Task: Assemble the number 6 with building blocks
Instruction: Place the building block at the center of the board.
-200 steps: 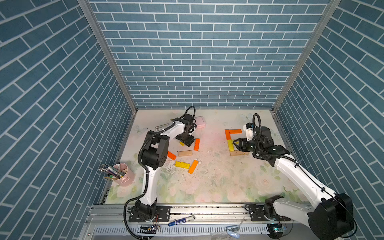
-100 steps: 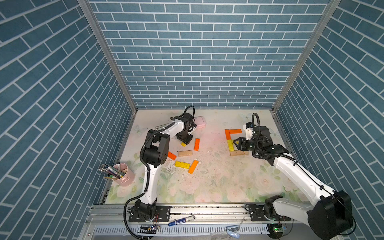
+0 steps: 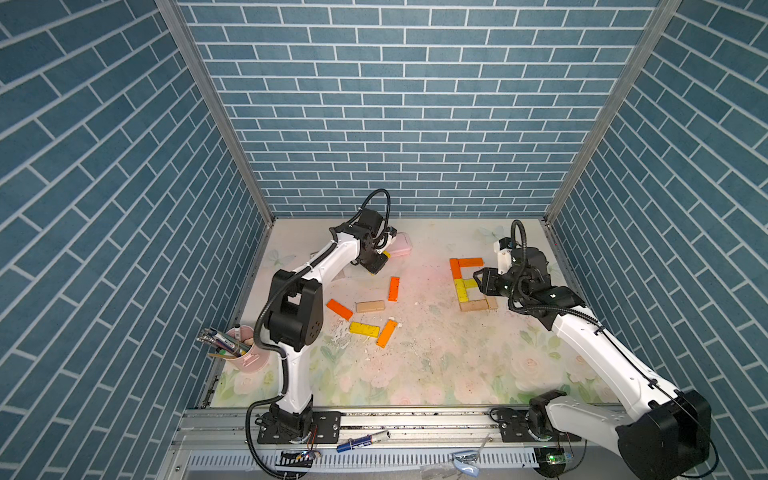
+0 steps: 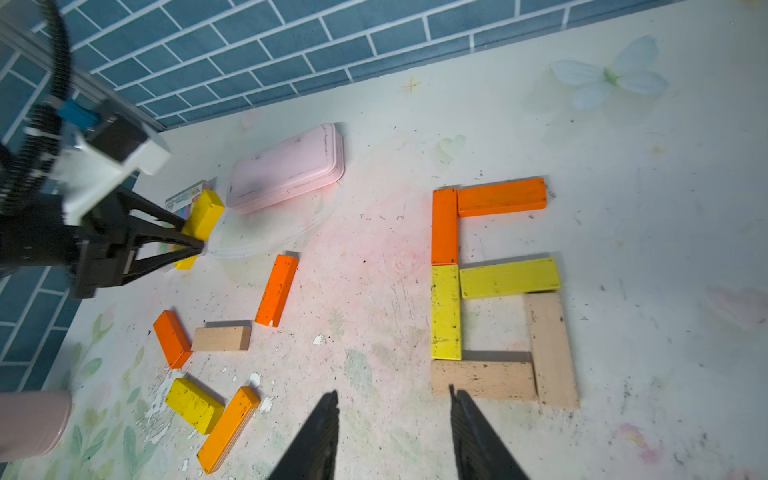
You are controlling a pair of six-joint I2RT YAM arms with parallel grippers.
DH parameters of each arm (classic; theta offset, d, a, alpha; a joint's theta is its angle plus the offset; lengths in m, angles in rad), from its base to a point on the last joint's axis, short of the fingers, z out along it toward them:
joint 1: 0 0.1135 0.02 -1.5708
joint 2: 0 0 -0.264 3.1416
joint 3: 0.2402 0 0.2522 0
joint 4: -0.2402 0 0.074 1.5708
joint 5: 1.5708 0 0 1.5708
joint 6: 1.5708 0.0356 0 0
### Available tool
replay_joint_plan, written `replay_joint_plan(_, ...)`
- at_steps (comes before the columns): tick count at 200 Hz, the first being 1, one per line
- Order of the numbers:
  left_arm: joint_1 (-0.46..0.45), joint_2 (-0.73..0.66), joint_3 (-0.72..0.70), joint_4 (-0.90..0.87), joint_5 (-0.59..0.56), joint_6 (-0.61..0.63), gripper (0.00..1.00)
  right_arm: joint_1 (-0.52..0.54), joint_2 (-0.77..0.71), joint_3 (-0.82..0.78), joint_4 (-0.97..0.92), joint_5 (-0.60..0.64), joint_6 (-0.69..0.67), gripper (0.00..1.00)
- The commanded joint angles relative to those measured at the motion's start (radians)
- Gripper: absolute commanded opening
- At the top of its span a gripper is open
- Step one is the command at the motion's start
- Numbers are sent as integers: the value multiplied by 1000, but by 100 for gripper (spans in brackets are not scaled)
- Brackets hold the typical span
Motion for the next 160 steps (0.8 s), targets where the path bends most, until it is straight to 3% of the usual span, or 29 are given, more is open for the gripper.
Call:
replay_joint_plan(1,-70,21,21,-1,53,57,31,4,-93,-34,2,134,48,46)
replay_joint_plan(35,-156,89,61,11,28,70,31,4,-180,-71,0,222,84,46)
replay_joint_plan(82,-245,214,125,11,-59,76,32,4,-210,-69,-47,232,91,46)
replay_joint_plan(160,-276,343,193,-9,-104,70,36,4,-201,-74,-91,196,93,45)
